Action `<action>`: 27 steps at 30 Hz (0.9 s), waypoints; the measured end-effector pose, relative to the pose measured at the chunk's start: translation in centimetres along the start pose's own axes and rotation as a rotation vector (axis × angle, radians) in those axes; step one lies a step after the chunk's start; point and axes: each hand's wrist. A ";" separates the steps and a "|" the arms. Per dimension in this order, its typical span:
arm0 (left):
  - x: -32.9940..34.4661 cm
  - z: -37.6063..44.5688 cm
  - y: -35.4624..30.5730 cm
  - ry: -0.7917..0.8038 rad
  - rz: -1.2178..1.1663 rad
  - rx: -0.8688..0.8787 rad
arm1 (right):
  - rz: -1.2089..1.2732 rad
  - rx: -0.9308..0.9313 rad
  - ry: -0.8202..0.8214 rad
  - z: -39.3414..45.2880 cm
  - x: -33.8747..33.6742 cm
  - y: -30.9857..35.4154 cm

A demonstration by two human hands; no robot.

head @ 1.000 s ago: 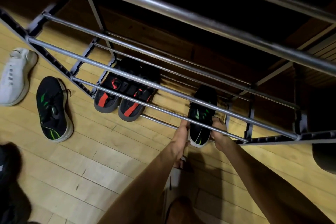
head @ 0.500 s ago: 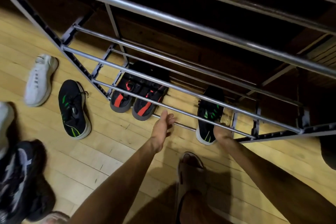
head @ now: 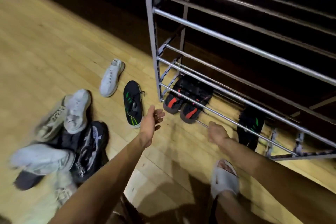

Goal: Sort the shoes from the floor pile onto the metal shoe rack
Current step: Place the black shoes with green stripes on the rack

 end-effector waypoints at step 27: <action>-14.2 10.4 1.1 -0.171 -0.258 -0.136 | 0.119 -0.055 0.272 7.4 22.4 6.1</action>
Point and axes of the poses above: each hand's wrist, its own z-axis towards the middle knuckle, its own x-axis out of the palm, y = z × x, and after that the axes turned 11 degrees about -x, right-handed
